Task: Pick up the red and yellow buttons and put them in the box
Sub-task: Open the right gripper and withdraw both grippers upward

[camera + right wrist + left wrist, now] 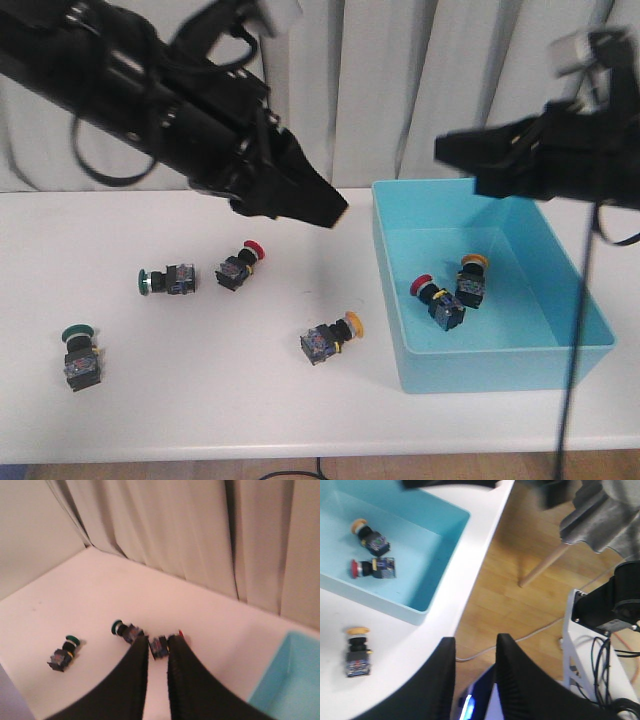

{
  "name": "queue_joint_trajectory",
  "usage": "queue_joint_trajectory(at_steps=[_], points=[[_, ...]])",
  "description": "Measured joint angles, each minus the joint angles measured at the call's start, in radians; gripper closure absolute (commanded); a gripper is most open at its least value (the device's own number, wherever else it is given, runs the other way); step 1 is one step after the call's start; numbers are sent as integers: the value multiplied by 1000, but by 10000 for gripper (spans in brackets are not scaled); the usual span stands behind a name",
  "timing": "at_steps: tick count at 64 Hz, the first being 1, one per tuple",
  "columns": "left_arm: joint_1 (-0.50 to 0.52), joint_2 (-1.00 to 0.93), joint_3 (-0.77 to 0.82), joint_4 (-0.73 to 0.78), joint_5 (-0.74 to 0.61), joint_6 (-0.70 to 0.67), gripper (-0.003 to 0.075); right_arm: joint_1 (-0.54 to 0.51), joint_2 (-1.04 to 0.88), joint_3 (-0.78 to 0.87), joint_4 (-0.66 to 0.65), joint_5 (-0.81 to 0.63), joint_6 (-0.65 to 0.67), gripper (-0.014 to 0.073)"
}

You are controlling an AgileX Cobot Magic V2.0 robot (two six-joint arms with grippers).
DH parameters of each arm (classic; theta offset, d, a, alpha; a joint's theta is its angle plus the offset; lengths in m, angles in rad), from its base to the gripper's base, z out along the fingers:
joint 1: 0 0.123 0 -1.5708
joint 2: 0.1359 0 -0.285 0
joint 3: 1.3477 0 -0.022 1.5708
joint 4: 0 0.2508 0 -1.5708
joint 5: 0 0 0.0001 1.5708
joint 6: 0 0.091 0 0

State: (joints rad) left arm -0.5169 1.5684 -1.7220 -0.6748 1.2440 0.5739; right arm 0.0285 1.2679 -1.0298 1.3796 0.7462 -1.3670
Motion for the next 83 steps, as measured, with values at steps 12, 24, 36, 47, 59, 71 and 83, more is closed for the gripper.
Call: queue_joint_trajectory(at_steps=[12, 24, 36, 47, 59, 71, 83], points=[[0, -158, 0, 151, -25, -75, 729, 0, -239, 0, -9, 24, -33, 598], [0, -336, 36, 336, -96, -152, 728, 0, -391, 0, -126, 76, 54, 598], [0, -577, 306, 538, -290, -314, 727, 0, -483, 15, -267, 87, 187, 598], [0, -800, 688, 634, -470, -452, 727, 0, -597, 220, -281, 17, 207, 598], [0, -962, 1007, 675, -669, -567, 727, 0, -744, 478, -285, -101, 215, 598], [0, -1015, 1152, 675, -816, -618, 727, 0, -832, 584, -285, -105, 223, 598], [0, -1019, 1158, 675, -894, -620, 727, 0, -852, 590, -283, -73, 225, 598]])
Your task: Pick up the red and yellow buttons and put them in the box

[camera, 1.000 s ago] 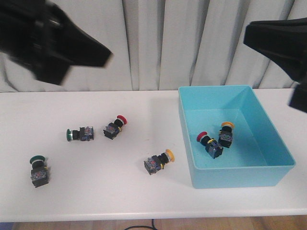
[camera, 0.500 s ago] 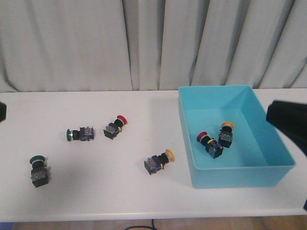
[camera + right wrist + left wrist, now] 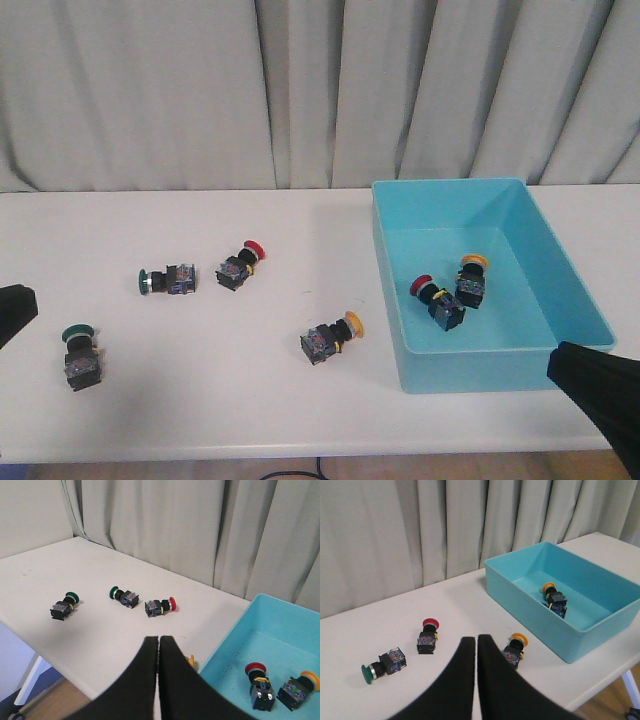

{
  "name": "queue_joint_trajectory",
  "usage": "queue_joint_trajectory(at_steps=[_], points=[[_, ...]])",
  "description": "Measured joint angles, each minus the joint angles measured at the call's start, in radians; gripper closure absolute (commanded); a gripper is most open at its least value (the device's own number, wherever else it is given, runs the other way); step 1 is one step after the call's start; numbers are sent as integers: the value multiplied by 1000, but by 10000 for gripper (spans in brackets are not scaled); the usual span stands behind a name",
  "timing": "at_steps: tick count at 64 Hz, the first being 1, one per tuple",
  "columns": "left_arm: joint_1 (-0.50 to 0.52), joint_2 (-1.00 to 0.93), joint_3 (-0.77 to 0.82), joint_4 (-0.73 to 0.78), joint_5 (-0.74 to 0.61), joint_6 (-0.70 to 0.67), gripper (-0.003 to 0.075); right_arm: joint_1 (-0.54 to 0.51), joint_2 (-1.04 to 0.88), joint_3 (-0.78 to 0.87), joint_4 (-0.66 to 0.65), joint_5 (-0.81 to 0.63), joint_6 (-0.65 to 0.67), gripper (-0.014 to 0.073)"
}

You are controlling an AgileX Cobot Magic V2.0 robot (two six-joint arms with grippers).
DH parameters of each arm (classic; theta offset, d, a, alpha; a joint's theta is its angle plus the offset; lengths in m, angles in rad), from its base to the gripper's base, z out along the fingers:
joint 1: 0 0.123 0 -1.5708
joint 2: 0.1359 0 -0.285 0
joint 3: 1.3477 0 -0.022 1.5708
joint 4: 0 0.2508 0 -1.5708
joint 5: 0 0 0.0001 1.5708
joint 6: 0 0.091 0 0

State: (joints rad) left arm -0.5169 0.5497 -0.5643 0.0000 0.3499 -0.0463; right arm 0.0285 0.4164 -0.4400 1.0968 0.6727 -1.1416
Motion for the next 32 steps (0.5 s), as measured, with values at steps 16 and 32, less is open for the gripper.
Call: queue_joint_trajectory(at_steps=[16, 32], points=[[0, 0, 0, 0, -5, 0, 727, 0, 0, 0, 0, 11, 0, 598], [0, 0, 0, 0, -5, 0, 727, 0, 0, 0, 0, 16, 0, 598]])
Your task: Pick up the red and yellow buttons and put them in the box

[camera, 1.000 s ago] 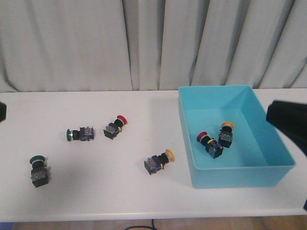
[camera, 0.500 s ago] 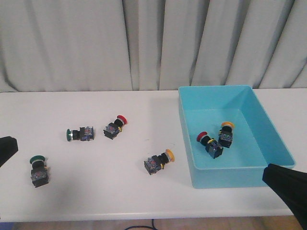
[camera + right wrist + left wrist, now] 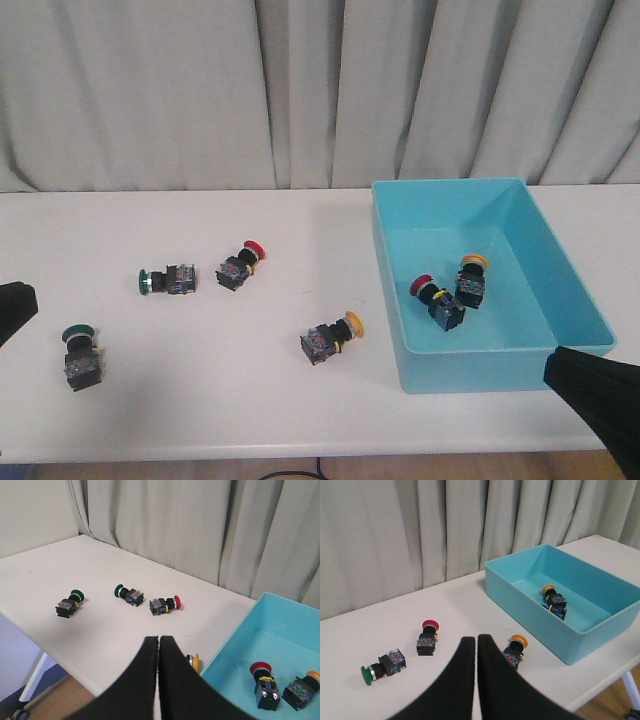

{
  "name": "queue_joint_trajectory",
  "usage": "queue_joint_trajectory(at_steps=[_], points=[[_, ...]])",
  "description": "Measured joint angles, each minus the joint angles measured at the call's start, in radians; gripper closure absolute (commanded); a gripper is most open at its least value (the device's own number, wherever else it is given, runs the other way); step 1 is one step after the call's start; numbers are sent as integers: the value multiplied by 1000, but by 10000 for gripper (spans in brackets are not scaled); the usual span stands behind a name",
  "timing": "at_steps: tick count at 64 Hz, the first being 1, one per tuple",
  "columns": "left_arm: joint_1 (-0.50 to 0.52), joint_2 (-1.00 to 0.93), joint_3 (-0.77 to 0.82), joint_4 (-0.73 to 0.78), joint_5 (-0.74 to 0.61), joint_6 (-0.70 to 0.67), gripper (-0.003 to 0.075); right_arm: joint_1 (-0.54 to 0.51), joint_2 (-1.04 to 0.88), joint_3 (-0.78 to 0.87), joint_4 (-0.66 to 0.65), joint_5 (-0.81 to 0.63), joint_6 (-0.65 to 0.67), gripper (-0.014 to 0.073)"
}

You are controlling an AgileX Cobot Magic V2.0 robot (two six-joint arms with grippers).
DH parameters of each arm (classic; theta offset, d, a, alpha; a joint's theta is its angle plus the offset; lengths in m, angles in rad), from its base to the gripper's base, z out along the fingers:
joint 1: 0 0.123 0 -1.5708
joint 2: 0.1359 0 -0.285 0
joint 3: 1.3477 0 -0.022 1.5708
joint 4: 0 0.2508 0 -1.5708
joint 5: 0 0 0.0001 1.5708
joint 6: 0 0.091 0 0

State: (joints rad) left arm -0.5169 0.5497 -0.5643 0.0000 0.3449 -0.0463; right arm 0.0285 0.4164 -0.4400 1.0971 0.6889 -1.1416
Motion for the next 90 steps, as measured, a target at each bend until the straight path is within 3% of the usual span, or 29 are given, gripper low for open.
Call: queue_joint_trajectory(at_steps=[22, 39, 56, 67, 77, 90], points=[[30, 0, 10, 51, -1, 3, 727, 0, 0, 0, 0, 2, 0, 598], [348, -19, 233, 60, -171, -4, 727, 0, 0, 0, 0, 2, 0, 598], [446, -321, 549, 61, -369, 4, 727, 0, 0, 0, 0, 11, 0, 598], [495, -540, 589, 62, -311, 4, 727, 0, 0, 0, 0, 13, 0, 598], [576, -560, 589, 62, -223, 4, 727, 0, -2, 0, -1, 19, 0, 598], [600, -560, 589, 62, -241, 4, 727, 0, -2, 0, -1, 29, 0, 598]])
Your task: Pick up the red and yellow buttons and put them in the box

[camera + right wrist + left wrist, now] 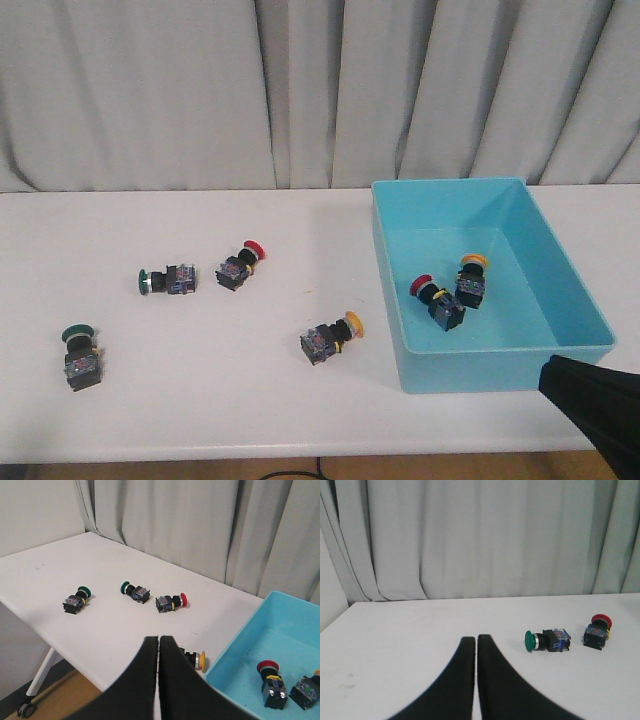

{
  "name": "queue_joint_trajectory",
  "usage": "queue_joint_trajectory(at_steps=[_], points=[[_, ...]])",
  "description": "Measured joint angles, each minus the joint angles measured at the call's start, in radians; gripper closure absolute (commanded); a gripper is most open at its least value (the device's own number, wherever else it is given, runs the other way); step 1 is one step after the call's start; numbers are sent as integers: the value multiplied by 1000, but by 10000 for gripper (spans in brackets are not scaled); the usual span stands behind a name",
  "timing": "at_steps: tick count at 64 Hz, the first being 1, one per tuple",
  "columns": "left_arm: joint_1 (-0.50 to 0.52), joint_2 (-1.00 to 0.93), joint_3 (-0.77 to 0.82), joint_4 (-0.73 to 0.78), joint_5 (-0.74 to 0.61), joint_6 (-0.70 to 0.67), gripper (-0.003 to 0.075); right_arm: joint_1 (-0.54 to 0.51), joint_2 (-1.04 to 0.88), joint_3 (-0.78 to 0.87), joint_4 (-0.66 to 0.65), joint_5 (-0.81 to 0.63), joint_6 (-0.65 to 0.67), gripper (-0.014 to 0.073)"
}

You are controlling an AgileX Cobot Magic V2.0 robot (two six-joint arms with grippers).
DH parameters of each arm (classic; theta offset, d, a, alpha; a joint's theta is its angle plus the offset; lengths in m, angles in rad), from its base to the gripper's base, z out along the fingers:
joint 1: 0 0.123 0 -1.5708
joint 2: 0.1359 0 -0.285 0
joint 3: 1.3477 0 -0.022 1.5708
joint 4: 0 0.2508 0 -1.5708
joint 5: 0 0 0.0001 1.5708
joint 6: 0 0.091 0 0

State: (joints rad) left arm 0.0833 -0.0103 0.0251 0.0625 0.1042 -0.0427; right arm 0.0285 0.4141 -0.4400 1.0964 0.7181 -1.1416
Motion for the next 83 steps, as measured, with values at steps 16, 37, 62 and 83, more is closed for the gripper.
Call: queue_joint_trajectory(at_steps=[16, 37, 62, 83], points=[[0, 0, 0, 0, -15, 0, 727, 0, 0, 0, 0, 3, 0, 598], [0, 0, 0, 0, -15, 0, 727, 0, -1, 0, 0, 4, 0, 598], [0, 0, 0, 1, -15, 0, 727, 0, -117, 0, -268, -62, 284, 598], [0, 0, 0, 1, -15, 0, 727, 0, -287, 163, -751, -285, 918, 598]])
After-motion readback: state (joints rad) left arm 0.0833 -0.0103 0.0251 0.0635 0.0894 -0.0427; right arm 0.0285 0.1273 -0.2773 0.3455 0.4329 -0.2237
